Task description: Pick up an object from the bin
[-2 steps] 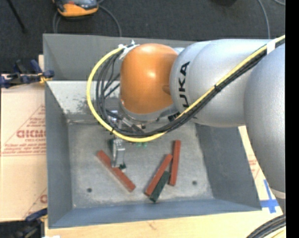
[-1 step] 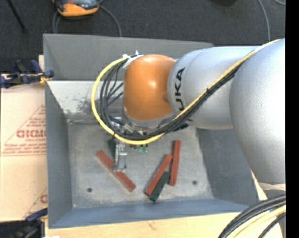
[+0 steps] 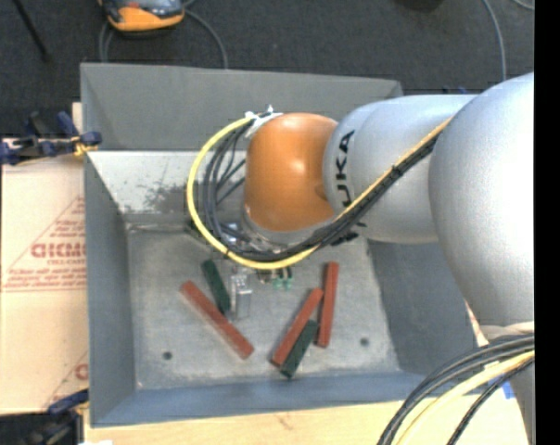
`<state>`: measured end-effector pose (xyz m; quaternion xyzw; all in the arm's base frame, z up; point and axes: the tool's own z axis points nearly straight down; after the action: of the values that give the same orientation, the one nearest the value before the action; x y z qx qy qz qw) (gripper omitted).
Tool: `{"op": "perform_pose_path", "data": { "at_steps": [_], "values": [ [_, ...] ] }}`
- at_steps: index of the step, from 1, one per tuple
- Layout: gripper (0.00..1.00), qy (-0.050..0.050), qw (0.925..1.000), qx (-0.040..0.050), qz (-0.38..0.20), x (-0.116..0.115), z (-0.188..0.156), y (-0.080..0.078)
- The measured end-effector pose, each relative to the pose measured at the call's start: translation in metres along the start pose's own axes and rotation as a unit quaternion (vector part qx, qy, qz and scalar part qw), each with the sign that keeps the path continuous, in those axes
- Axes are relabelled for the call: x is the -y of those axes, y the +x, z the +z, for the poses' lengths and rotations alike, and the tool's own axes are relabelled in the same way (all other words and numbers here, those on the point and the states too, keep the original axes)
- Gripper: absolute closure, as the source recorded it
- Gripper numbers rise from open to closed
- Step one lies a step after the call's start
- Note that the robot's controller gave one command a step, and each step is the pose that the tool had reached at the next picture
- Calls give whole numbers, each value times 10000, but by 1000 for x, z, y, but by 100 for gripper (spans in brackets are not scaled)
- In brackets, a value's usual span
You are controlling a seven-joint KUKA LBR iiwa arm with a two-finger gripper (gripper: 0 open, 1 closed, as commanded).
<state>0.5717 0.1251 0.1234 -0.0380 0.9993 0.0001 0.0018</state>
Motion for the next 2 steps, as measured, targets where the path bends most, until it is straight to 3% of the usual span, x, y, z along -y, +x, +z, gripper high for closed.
{"op": "perform_pose_path", "data": {
  "at_steps": [1, 2],
  "values": [
    [0, 2, 9970, 16, -780, 5, 35, -16],
    [100, -11, 9815, 123, -1910, 3, 42, -22]
  ]
}}
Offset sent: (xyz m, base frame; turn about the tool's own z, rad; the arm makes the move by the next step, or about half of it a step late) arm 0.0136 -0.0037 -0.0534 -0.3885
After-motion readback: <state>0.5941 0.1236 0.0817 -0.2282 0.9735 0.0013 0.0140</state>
